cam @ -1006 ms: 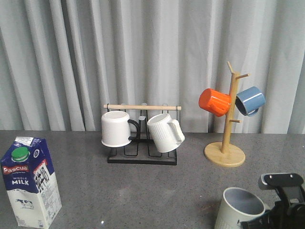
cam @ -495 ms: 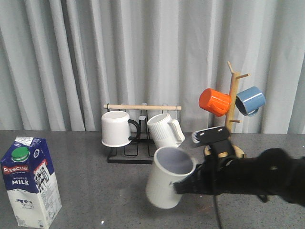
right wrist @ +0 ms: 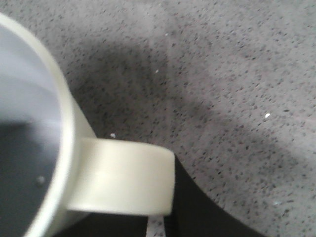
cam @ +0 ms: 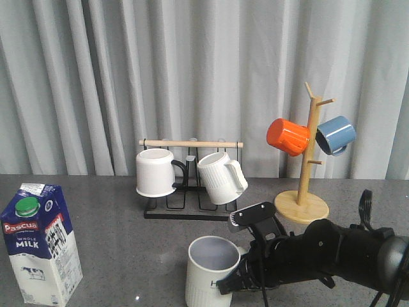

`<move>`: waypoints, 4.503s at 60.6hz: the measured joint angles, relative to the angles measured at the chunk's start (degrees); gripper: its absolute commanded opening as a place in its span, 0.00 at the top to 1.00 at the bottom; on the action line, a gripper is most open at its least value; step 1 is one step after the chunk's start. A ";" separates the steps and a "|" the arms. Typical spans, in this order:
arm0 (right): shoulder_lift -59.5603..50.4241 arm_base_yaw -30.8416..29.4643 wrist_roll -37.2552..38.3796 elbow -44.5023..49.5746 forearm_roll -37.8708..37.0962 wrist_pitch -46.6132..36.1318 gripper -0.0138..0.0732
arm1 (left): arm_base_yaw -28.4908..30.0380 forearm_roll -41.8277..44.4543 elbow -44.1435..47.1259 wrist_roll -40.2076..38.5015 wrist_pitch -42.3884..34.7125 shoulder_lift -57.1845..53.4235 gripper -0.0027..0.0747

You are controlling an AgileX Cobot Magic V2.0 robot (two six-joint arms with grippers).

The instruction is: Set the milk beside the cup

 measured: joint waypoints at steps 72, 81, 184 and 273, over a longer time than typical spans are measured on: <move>-38.17 0.00 8.65 11.56 -10.95 29.06 0.85 | 0.00 0.00 0.00 0.00 2.02 0.00 0.57; -48.95 0.00 8.52 21.27 -10.95 26.23 0.85 | 0.00 0.00 0.00 0.00 4.30 0.00 0.57; -65.66 0.00 8.97 45.88 -13.15 16.58 0.85 | 0.00 3.35 -70.40 13.48 45.43 50.11 0.22; -65.66 0.00 9.03 45.93 -13.15 16.58 0.85 | 0.00 -0.47 -77.48 13.48 50.01 79.84 0.31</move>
